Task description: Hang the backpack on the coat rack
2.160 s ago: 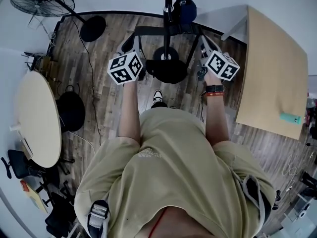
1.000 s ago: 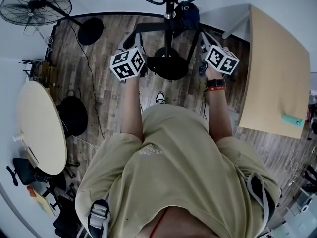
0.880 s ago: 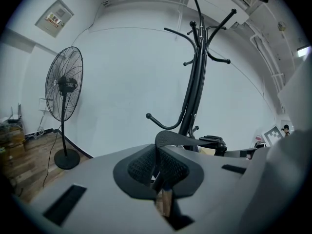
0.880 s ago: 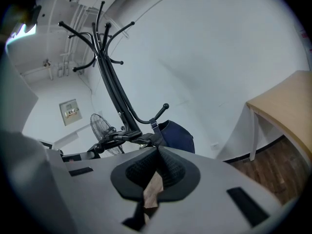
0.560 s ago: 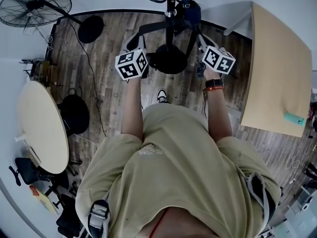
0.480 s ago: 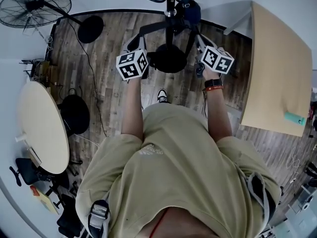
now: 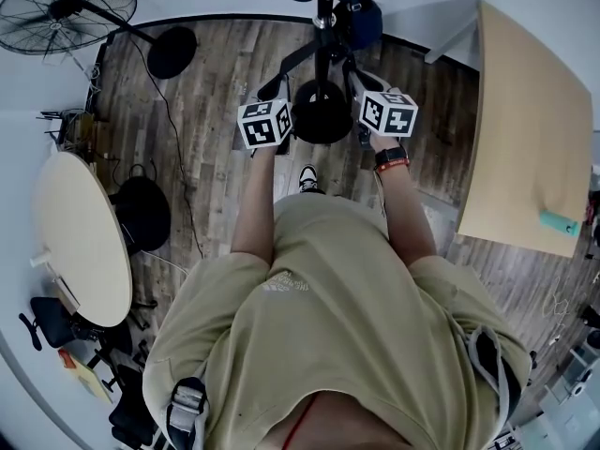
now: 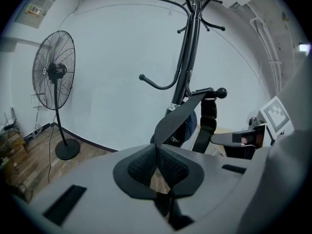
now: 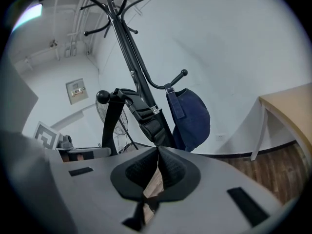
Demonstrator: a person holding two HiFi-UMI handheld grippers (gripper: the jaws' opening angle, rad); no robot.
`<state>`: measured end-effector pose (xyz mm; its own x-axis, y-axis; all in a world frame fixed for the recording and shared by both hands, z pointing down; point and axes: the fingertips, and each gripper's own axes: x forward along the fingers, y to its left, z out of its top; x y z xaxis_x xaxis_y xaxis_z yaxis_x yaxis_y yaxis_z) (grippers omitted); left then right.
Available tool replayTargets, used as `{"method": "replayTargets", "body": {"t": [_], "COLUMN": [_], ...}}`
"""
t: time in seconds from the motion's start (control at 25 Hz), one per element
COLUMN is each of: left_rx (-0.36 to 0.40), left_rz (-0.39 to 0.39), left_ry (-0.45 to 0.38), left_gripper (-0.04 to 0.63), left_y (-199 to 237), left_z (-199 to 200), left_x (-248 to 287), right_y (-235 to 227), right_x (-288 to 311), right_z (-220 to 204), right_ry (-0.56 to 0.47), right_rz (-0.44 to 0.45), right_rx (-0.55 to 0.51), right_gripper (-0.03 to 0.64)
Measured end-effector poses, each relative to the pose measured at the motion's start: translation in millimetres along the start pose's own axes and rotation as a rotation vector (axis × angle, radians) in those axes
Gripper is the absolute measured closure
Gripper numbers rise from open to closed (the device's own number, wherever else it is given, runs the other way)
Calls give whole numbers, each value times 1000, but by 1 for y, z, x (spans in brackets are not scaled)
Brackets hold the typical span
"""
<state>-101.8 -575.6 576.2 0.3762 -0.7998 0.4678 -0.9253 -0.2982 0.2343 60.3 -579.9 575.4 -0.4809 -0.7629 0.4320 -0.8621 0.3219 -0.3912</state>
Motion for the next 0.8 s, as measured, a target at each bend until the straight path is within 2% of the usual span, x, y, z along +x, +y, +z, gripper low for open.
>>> {"method": "replayTargets", "body": {"t": [0.16,0.56,0.68,0.8], "left_rx": [50,77,68,22], "left_rz": [-32,-125,-126,-129], "left_ry": [30,107,100,62], "left_gripper": [569,568,568,568], "left_y": [-12,-45,-49,-46], "left_z": [-14,-37,-38,-33], "left_x": [4,15,16,12], "right_y": [10,15,13,11], "right_x": [6,6,4,-1], "right_z": [-5,-5,-4,3], "right_ry": [3,9,8,-32], "right_rz": [24,33,20,9], "right_rx": [2,8,12,41], "right_gripper": [600,598,595,601]}}
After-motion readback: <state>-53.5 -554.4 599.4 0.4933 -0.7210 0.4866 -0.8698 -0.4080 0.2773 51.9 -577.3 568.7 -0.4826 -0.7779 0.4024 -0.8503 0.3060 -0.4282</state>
